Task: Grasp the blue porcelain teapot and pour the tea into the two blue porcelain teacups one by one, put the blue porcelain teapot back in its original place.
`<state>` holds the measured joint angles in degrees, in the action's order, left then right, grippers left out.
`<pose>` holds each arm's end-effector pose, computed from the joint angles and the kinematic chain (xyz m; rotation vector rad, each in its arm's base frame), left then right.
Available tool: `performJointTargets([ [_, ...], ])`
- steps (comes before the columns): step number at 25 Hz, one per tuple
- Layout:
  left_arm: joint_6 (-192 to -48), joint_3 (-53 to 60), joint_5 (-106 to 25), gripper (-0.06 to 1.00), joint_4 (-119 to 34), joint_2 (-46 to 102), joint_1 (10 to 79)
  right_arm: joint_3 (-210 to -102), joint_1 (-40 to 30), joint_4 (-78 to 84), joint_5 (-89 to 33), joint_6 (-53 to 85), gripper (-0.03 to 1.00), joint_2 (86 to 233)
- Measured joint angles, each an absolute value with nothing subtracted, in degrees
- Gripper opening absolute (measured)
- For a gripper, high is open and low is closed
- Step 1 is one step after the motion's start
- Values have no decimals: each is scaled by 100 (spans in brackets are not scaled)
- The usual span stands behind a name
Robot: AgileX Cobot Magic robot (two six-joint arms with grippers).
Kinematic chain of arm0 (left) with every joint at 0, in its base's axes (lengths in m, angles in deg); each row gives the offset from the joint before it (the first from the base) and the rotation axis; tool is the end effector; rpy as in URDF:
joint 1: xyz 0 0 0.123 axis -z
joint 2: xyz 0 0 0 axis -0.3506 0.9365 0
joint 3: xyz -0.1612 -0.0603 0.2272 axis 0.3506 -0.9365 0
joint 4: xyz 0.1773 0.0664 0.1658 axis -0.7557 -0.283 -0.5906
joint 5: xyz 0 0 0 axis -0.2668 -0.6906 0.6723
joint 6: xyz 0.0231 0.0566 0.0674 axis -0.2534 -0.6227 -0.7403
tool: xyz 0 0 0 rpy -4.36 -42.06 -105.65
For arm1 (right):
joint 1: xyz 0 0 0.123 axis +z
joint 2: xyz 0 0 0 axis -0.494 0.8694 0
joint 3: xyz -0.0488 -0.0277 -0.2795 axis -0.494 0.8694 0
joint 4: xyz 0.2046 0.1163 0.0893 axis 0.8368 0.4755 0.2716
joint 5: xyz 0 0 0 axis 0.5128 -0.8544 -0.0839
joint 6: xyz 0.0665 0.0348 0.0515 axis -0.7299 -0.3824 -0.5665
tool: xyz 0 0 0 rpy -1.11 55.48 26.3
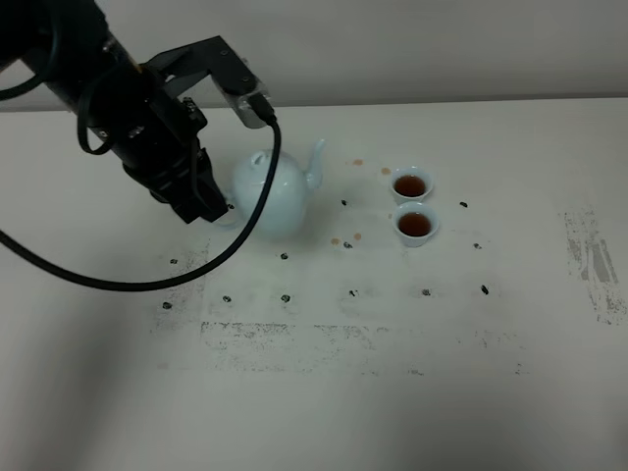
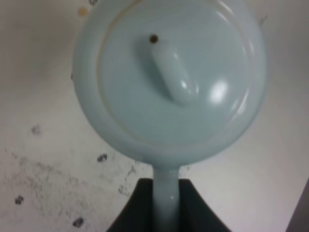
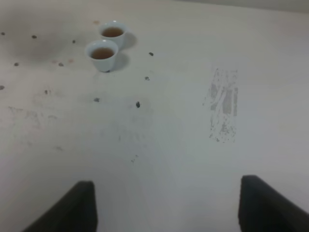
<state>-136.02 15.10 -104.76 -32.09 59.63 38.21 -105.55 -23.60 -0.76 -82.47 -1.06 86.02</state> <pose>0.3536 -0.1493 0.2907 1.4130 2.3825 -0.4667 -0.0114 0.0049 0.2793 -0.2148 2.0534 0.0936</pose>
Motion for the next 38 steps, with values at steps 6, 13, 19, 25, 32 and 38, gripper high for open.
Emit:
performJointTargets([
  [6,-14006,506,-10406,6,-2990,5599,3283,-10555,-2360,-76,-8247,-106,59,8602],
  [13,-14863,-1111,-9009,6,-2722,4927,2848,-10555,-2360,-76,-8247,-106,59,8602],
  [19,-15107,-1719,-8010,6,-2834,4821,2781,-10555,-2360,-76,-8247,-106,59,8602],
  [25,-14561,-1729,-7923,6,-2960,4903,2781,-10555,-2360,-76,-8247,-106,59,8602],
  [32,-13681,-1729,-7672,6,-3051,5024,2788,-10555,-2360,-76,-8247,-106,59,8602],
  [38,-13310,-1729,-7331,6,-3388,5391,3070,-10555,-2360,-76,-8247,-106,59,8602],
])
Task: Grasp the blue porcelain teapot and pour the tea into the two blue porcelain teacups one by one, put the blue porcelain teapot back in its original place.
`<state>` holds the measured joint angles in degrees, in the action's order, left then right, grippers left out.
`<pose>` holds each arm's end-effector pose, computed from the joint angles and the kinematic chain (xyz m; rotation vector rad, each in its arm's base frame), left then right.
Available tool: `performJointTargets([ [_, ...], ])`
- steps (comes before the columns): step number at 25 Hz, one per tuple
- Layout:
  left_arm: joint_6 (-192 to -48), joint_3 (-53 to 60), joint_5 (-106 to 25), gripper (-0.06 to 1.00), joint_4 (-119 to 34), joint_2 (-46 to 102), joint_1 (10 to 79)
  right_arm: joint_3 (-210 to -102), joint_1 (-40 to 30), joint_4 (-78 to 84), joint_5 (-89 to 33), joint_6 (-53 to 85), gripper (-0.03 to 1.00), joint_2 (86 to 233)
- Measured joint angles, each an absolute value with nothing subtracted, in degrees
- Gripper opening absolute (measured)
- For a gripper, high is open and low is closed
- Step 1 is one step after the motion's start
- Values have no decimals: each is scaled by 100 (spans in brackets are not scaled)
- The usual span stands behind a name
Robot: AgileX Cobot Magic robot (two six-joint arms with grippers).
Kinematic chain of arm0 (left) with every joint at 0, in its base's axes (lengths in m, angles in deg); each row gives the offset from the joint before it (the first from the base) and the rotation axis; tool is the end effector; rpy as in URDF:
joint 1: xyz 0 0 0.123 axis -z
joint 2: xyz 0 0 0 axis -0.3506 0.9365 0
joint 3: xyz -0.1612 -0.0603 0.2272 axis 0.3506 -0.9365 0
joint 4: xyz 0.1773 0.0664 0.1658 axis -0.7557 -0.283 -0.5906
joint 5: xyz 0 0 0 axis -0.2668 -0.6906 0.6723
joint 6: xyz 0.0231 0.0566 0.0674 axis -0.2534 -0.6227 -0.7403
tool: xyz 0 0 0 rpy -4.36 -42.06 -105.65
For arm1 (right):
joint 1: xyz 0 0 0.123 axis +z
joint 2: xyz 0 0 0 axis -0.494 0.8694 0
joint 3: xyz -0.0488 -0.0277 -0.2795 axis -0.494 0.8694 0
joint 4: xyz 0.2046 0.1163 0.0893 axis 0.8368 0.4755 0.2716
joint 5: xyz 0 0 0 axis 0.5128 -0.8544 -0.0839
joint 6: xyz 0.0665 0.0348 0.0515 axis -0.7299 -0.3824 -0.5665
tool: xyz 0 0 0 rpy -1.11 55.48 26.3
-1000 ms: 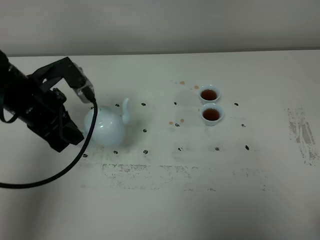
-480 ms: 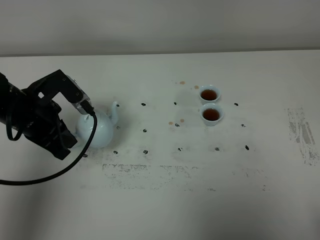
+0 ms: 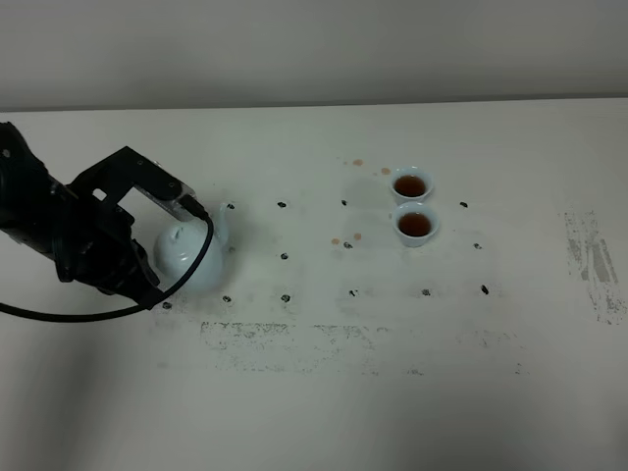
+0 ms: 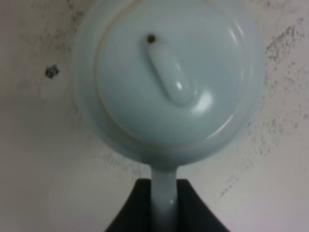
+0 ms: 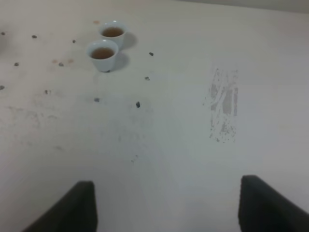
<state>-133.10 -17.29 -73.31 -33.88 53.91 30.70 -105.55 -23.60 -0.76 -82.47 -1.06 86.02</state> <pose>0.3219 -0.0791 0.1870 0.9705 2.5705 -0.2368 -0.0114 0.0049 0.2793 -0.2148 2.0534 0.0936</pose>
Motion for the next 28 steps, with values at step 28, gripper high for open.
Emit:
performJointTargets([
  [28,-13418,-1696,-7009,6,-3484,6005,3439,-10555,-2360,-76,-8247,-106,59,8602],
])
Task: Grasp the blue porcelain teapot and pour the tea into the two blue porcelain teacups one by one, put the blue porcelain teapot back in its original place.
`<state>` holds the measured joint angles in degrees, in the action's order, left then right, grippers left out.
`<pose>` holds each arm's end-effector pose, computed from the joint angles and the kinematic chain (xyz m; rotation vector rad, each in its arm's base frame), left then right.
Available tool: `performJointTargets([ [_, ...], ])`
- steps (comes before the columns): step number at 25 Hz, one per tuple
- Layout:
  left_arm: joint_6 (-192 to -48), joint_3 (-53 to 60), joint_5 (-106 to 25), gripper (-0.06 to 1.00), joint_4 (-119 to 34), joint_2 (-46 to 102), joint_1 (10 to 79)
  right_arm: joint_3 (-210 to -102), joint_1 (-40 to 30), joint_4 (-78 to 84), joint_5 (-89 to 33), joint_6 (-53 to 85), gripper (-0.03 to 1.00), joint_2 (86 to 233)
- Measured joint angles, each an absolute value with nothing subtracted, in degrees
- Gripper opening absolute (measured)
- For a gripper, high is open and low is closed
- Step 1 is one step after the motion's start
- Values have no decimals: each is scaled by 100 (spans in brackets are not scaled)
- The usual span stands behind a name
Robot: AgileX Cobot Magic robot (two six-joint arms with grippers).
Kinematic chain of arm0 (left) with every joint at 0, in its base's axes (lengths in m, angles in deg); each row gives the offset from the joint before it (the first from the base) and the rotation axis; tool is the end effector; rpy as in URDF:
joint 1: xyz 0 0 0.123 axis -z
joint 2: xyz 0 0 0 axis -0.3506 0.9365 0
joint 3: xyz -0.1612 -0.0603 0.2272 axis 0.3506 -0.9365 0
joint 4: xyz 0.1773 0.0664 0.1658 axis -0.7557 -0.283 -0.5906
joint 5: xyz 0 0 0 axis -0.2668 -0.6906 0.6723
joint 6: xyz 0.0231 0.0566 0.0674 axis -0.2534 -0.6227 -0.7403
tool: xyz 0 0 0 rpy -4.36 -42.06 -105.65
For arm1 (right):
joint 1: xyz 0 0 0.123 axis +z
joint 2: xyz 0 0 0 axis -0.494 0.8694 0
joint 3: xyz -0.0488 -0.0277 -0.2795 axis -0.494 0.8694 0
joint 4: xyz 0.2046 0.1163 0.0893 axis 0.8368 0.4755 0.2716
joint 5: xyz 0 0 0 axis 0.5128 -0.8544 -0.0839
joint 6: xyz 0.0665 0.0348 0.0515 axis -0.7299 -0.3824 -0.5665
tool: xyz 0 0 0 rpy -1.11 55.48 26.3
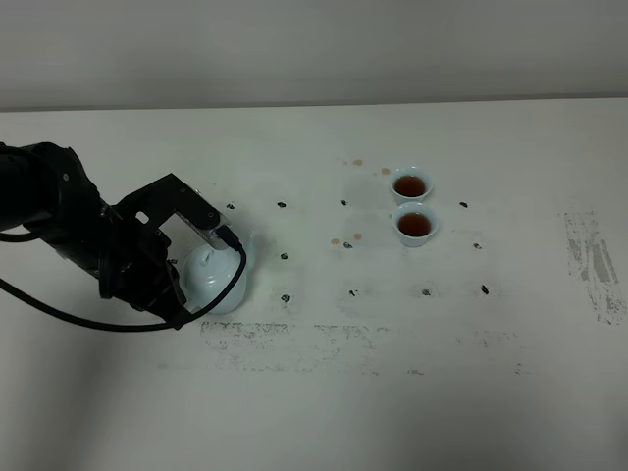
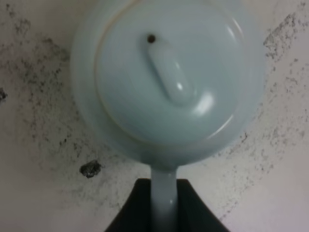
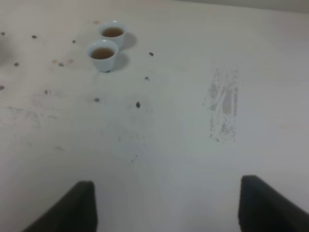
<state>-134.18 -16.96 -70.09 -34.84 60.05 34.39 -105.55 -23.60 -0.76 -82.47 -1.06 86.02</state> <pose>0.3272 -0.0999 0.1533 1.0892 2.5847 -0.2259 -0.0114 0.0049 0.2793 -0.2148 2.0534 0.0936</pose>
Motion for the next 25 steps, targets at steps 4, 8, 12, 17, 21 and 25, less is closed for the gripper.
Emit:
performJointTargets([
  [4,-13439,-1690,-6957,6,-3476,6033,3444,-10555,-2360,-76,-8247,-106,59,8602],
  [8,-13439,-1690,-6952,6,-3476,6033,3444,-10555,-2360,-76,-8247,-106,59,8602],
  [12,-13439,-1690,-6952,6,-3476,6033,3444,-10555,-2360,-76,-8247,-106,59,8602],
  [17,-13442,-1690,-6935,6,-3410,6038,3444,-10555,-2360,-76,-8247,-106,59,8602],
  [21,-13442,-1690,-6930,6,-3386,6037,3444,-10555,-2360,-76,-8247,-106,59,8602],
  [25,-13442,-1690,-6930,6,-3379,6037,3444,-10555,-2360,-76,-8247,-106,59,8602],
])
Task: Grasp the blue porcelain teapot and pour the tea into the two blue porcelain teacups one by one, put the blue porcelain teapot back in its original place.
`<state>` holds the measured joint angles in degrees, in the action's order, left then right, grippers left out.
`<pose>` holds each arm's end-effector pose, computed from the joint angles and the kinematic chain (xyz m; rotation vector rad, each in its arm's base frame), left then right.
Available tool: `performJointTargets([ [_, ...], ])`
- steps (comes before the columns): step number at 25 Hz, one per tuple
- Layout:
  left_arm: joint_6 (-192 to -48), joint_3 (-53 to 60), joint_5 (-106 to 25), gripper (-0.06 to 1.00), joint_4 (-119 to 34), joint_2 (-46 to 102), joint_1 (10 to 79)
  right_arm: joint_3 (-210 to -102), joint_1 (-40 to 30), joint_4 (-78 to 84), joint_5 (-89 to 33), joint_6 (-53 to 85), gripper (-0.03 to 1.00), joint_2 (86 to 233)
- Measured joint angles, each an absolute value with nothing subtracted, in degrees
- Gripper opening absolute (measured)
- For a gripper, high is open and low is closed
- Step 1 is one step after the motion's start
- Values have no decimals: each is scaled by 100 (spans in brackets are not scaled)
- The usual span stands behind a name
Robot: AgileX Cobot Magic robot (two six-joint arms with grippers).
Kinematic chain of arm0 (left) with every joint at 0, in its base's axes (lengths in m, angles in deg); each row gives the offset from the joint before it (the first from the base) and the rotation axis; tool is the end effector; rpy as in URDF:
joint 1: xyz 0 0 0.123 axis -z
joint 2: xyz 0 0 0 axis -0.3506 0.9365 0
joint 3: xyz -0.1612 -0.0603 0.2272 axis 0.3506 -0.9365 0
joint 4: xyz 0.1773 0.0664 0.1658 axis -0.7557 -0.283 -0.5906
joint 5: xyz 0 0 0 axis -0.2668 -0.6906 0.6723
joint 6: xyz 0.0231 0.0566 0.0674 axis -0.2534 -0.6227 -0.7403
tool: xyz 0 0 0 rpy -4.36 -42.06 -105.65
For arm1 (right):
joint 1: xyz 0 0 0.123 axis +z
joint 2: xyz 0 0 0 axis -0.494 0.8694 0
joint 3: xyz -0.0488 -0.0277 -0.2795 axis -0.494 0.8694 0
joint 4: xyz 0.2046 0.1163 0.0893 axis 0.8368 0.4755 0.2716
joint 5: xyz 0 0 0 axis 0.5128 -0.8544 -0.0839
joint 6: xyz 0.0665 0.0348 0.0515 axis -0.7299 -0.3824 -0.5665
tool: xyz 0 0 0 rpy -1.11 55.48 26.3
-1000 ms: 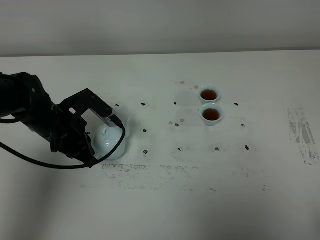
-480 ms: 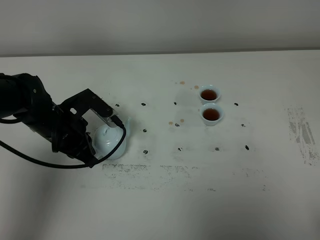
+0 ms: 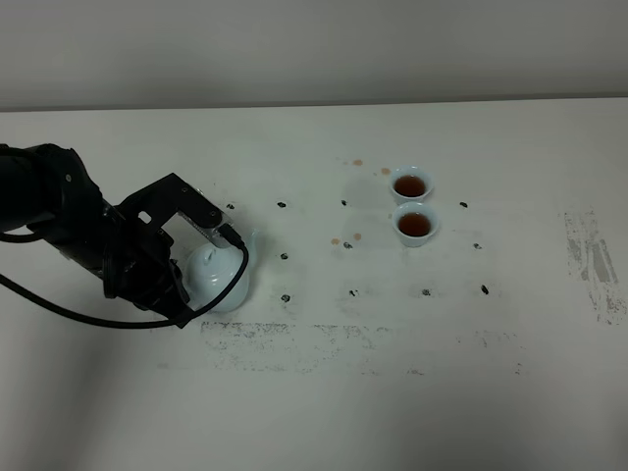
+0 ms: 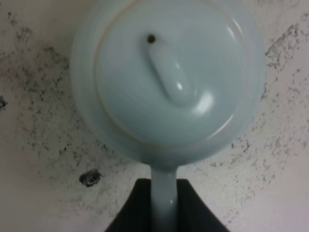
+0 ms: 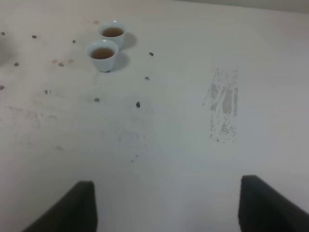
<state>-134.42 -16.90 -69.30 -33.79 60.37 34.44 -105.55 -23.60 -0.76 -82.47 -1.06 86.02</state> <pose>0.3288 -0.1011 0.1522 1.0696 2.5799 -0.2333 -0.0114 0.0049 0.2793 -0.2148 2.0534 0.0936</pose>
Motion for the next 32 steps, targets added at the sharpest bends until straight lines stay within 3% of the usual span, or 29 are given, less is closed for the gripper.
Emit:
performJointTargets([
  [16,-13738,-1690,-6972,9,-3363,6037,3444,-10555,-2360,-76,-8247,-106,59,8602],
  [32,-13805,-1690,-7002,55,-3326,6037,3444,-10555,-2360,-76,-8247,-106,59,8602],
])
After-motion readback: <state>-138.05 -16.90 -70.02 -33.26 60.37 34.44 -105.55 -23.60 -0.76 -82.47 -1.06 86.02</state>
